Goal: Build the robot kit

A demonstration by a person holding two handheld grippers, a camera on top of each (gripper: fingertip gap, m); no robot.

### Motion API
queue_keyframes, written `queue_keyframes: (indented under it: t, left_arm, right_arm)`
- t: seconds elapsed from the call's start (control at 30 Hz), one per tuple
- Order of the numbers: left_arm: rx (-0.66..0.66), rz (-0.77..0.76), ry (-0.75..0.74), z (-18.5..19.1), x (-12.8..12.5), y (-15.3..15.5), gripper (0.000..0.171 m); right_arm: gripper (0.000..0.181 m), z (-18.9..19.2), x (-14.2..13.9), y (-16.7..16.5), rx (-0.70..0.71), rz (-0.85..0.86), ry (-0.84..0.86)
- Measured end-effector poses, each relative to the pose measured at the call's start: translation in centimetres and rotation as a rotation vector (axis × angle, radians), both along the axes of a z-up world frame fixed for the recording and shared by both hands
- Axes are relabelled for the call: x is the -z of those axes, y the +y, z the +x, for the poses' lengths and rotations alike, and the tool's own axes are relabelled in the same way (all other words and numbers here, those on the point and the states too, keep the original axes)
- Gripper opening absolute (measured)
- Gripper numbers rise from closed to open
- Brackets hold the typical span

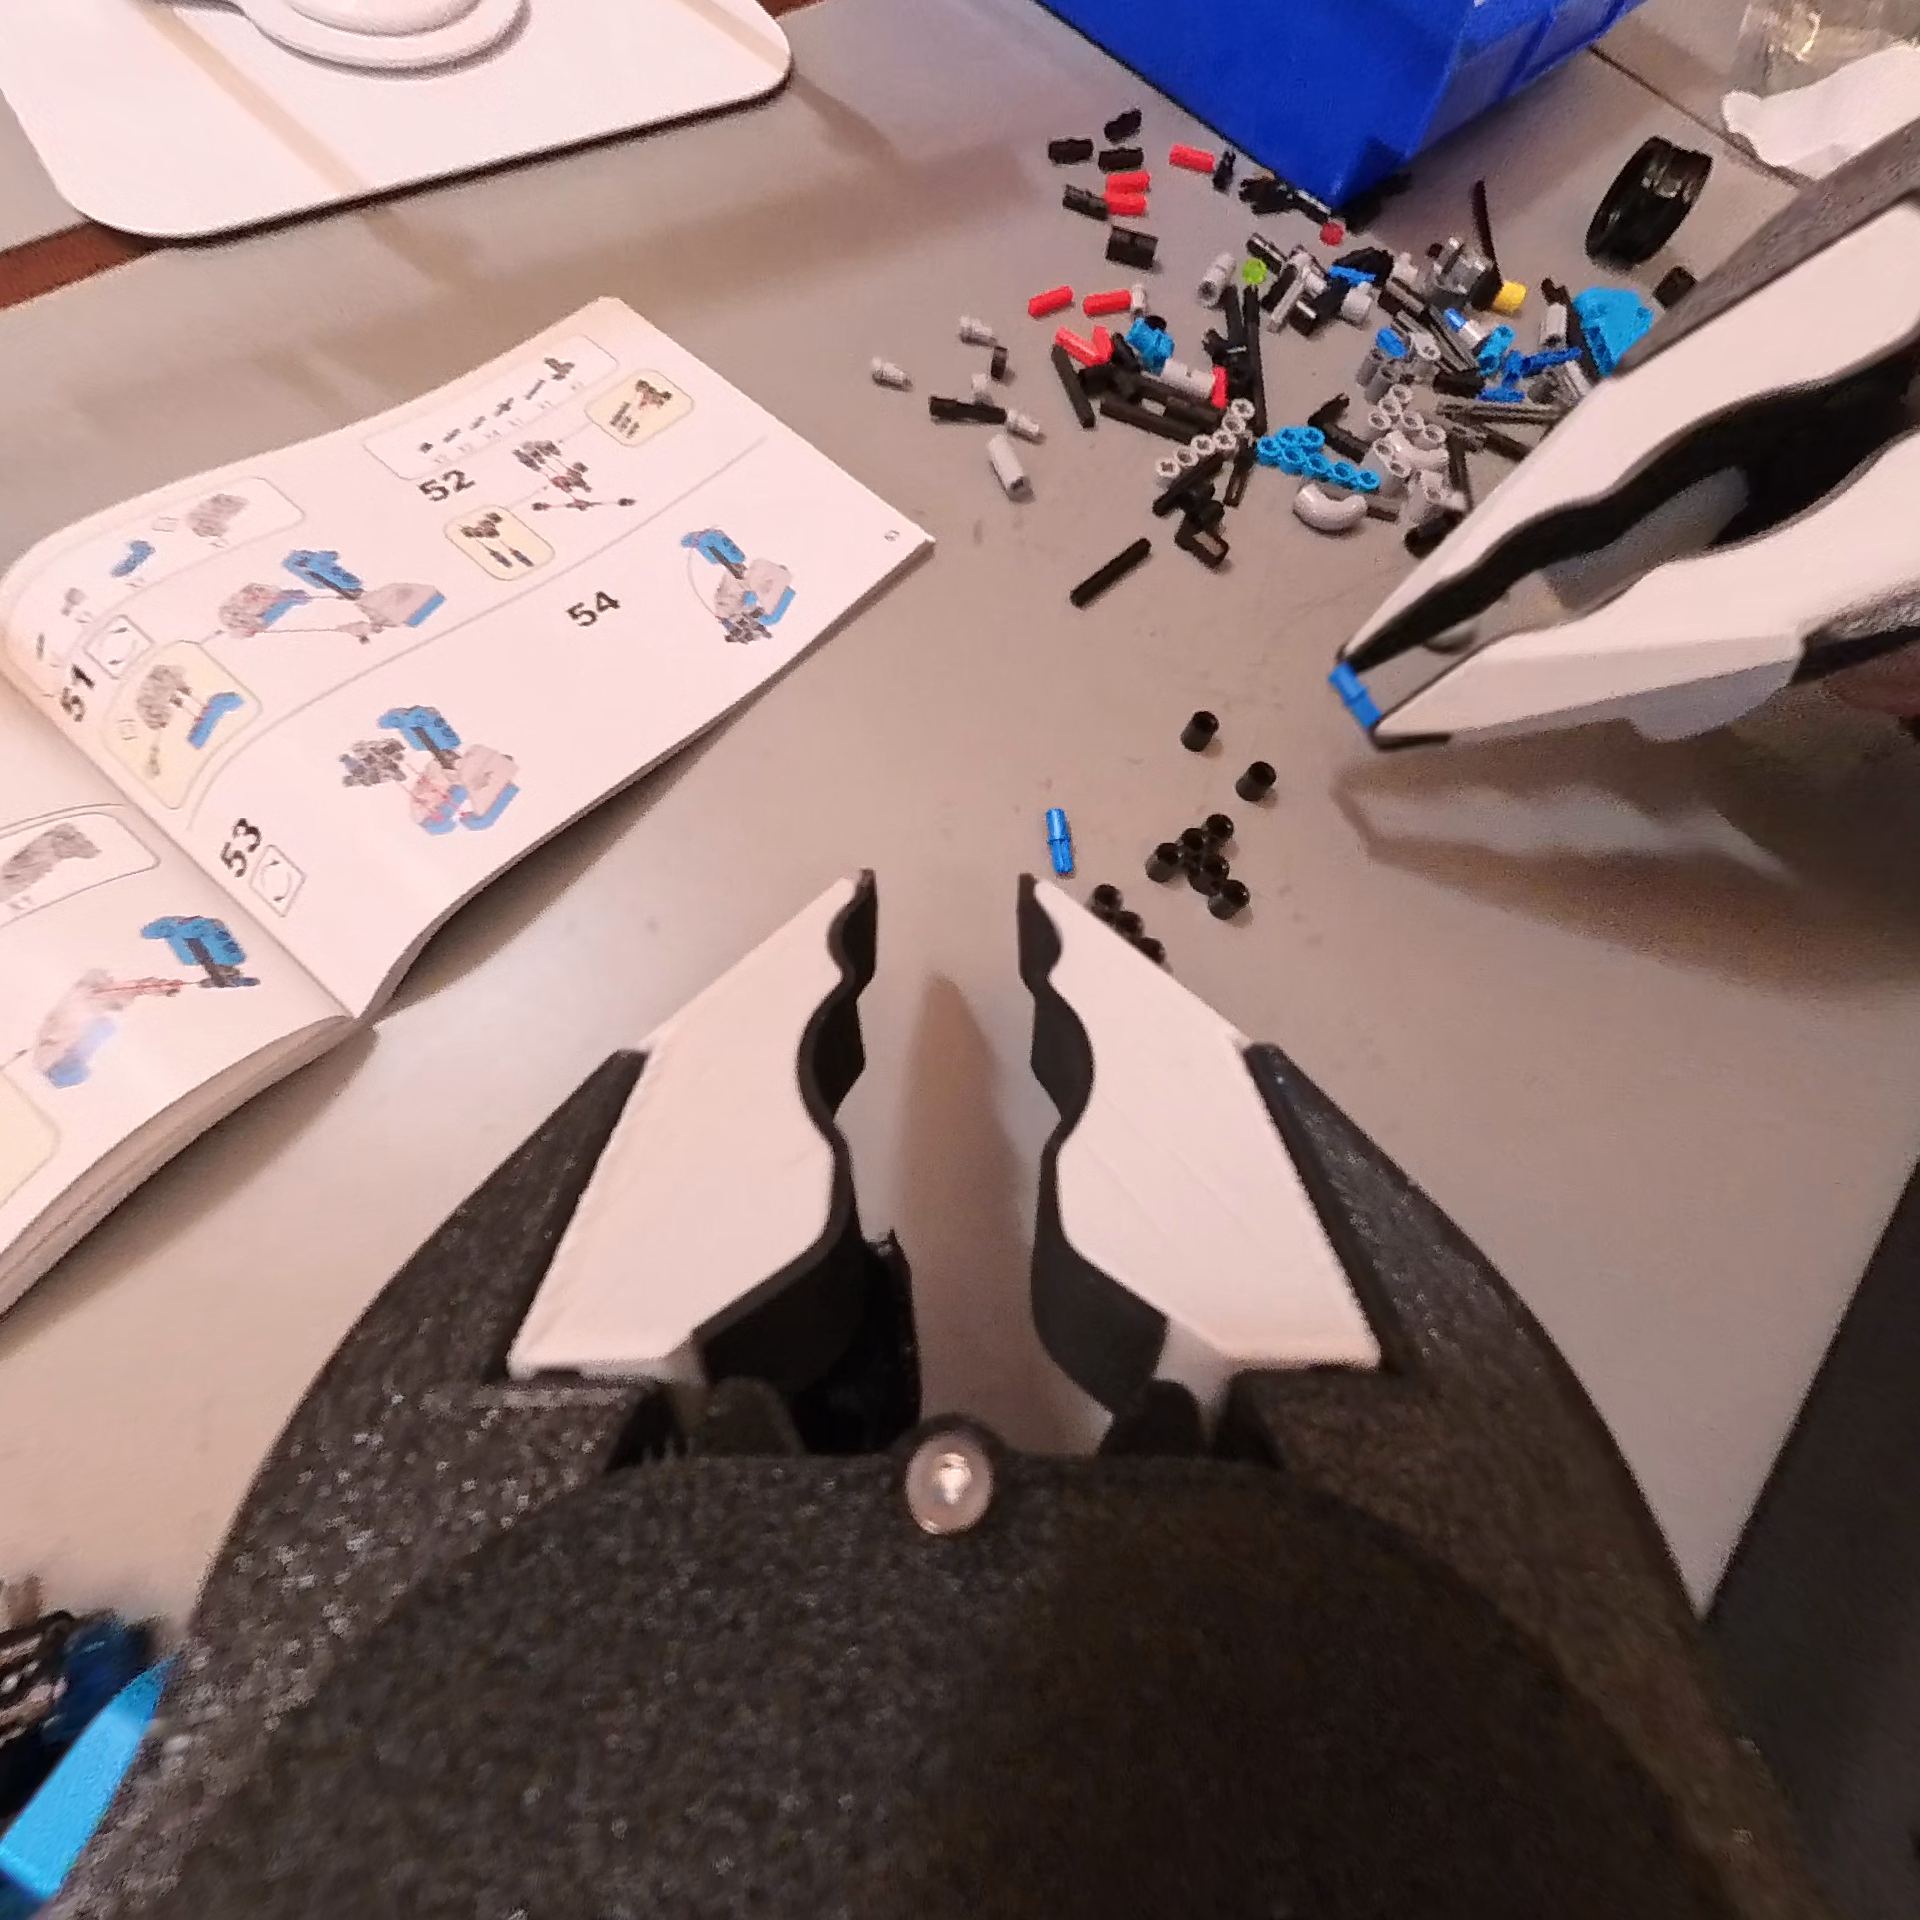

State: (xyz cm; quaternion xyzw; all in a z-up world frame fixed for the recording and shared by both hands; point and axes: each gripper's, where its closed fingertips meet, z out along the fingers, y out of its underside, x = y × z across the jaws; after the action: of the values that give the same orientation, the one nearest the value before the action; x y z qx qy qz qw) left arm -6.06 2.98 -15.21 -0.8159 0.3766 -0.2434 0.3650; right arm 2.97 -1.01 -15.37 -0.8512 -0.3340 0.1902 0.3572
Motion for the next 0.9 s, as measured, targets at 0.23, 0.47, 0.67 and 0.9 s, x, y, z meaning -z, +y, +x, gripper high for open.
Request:
queue_keyframes:
  t: [0.23, 0.47, 0.67, 0.9]
  left_arm:
    - [0.013, 0.008, 0.016, -0.1, 0.1, -0.3, 0.027]
    - [0.022, 0.002, 0.012, 0.0, 0.2, -0.7, 0.027]
    - [0.039, -0.002, 0.012, 0.1, 0.2, -0.9, 0.027]
    - [0.051, -0.012, 0.001, 0.3, 0.1, -1.2, 0.027]
  right_arm:
    - [0.014, -2.9, 1.4, 2.6, -0.063, -0.042, -0.081]
    - [0.014, -3.4, 3.1, 3.1, -0.104, -0.118, -0.14]
    - [0.014, -3.4, 3.5, 3.3, -0.11, -0.14, -0.152]
    - [0.027, -3.1, 3.3, 3.0, -0.084, -0.152, -0.156]
